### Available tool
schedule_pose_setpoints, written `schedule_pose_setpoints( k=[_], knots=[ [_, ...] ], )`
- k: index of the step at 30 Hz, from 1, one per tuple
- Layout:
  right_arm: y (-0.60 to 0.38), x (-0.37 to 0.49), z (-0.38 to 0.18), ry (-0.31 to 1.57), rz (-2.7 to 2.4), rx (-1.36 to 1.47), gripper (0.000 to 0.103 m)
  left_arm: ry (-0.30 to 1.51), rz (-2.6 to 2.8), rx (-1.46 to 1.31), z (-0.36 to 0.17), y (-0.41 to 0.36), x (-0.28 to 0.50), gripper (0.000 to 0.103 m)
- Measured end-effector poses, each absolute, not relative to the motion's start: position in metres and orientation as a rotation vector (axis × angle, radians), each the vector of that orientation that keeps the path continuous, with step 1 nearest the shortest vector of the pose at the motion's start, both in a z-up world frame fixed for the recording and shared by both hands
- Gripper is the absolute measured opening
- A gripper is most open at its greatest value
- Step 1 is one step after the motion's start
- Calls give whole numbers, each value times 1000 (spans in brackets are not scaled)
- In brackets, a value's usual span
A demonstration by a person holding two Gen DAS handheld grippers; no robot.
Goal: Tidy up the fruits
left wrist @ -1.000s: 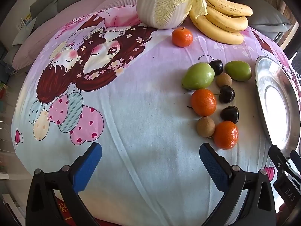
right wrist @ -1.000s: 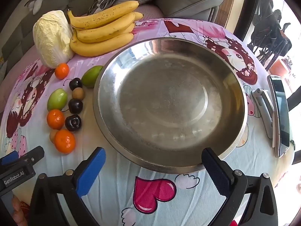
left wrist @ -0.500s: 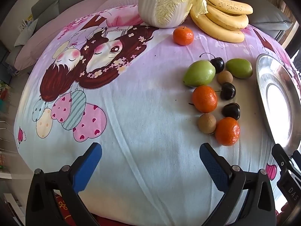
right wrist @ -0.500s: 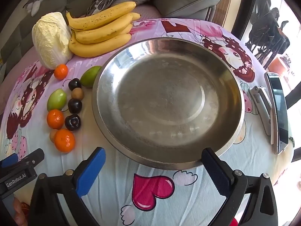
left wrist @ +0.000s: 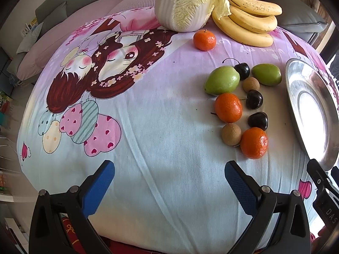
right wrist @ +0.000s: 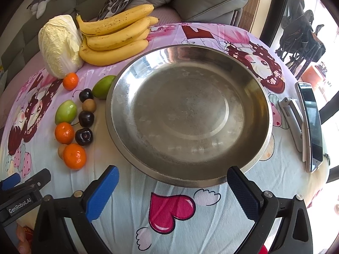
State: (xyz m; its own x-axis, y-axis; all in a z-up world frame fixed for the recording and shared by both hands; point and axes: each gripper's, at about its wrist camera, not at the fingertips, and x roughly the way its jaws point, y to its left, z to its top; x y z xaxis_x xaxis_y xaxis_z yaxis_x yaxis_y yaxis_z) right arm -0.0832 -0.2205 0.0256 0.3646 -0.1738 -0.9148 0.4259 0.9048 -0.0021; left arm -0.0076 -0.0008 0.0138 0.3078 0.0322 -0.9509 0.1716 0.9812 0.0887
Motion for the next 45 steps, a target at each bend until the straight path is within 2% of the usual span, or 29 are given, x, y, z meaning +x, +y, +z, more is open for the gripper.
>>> schedule_pose_setpoints(
  k=[45],
  knots=[
    [-220, -82, 20, 1149, -392, 251, 103, 1264, -89, 190, 5, -3, -7, 103]
  ],
)
